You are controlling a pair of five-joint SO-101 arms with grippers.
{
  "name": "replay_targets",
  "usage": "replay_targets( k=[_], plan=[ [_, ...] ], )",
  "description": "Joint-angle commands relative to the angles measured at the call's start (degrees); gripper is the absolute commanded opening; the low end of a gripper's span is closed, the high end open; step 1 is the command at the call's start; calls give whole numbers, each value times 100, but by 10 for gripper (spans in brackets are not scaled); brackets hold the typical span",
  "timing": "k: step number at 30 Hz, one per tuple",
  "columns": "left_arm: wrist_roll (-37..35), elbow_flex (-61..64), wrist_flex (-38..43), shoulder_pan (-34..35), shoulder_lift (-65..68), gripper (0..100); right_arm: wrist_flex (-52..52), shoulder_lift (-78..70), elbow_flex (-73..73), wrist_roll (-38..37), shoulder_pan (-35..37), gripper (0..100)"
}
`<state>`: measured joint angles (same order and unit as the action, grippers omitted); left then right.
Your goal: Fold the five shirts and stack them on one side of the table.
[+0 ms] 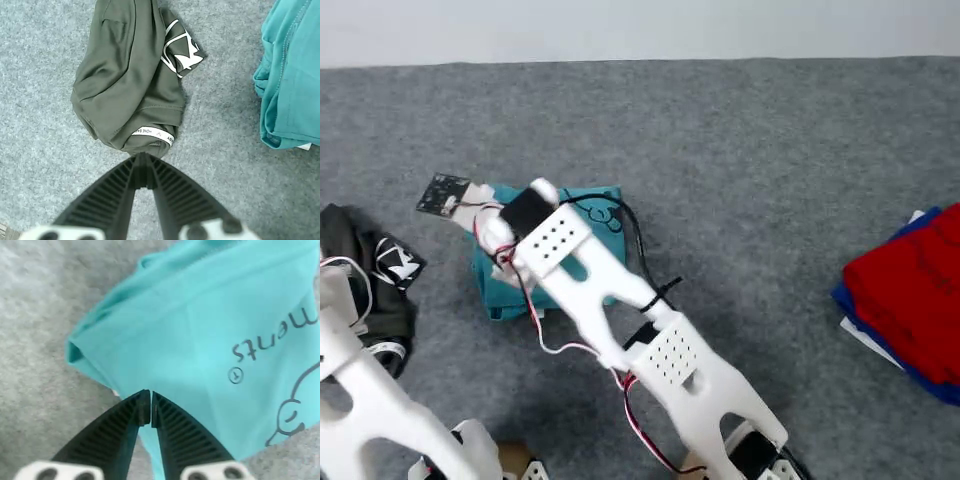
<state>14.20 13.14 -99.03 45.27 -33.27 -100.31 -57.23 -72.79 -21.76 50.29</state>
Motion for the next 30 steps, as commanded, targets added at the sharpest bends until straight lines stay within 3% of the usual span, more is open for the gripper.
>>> replay_targets(
  k=[1, 5, 12, 22, 27, 30],
  plan=[
    [9, -198, -9, 53, -132, 3, 215, -57, -299, -220, -198, 14],
    [0, -198, -9, 53, -132, 3, 743, -699, -343, -176, -84, 14],
    [0, -198, -9, 53, -132, 3, 673, -936, -730, -211, 585, 14],
    [-18, -171, 26, 53, -97, 3, -215, -848, -2374, -536, 215, 14],
    [-26, -171, 26, 53, -97, 3, -215, -910, -2215, -545, -92, 14],
    [-26, -171, 26, 53, -114, 3, -224, -892, -2259, -18, -356, 18]
  ],
)
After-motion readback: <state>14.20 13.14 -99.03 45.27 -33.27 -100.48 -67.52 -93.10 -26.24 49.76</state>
